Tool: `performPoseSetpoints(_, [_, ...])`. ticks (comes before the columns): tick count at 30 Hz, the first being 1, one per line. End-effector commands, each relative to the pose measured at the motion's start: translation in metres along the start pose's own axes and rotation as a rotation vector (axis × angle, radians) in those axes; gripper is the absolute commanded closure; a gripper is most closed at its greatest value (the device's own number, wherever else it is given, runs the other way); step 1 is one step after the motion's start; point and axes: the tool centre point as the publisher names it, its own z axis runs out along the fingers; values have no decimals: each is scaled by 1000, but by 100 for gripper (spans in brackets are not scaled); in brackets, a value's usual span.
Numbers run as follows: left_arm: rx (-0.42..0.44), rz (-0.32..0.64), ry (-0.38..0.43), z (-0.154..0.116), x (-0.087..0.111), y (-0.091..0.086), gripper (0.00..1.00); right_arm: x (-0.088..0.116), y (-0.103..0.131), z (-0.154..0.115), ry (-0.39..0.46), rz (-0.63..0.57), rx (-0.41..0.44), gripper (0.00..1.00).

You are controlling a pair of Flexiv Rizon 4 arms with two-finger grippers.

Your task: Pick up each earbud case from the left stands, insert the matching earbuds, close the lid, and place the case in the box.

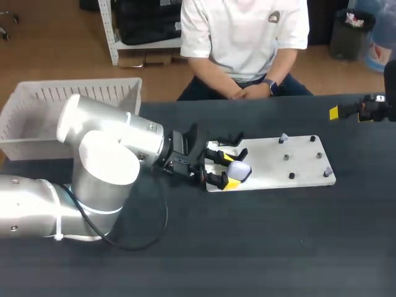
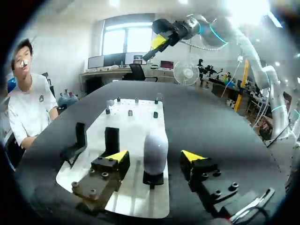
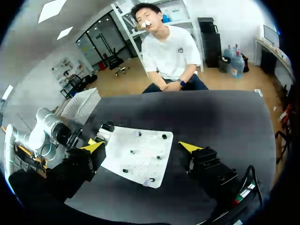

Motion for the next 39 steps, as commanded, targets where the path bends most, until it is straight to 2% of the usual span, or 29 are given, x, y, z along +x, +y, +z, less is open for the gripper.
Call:
performPoseSetpoints(1, [10, 2, -5, 5, 1, 4, 35, 0, 2, -1, 2, 2, 10, 0])
performPoseSetpoints(4, [15, 2, -9, 7, 0, 3, 38, 0, 2, -1, 2, 2, 10, 0])
performPoseSetpoints(6, [18, 4, -10, 8, -1, 3, 50, 0, 2, -1, 2, 2, 10, 0])
performPoseSetpoints(15, [31, 4, -16, 11, -2, 4, 55, 0, 2, -1, 2, 2, 10, 0])
performPoseSetpoints(21, [32, 3, -17, 11, -2, 3, 69, 0, 2, -1, 2, 2, 10, 0])
performPoseSetpoints(24, [33, 2, -18, 11, -1, 3, 73, 0, 2, -1, 2, 2, 10, 0])
performPoseSetpoints(31, [35, -1, -22, 10, 0, 3, 100, 0, 2, -1, 2, 2, 10, 0])
performPoseSetpoints(39, [25, 2, -66, -5, -13, 4, 100, 0, 2, -1, 2, 2, 10, 0])
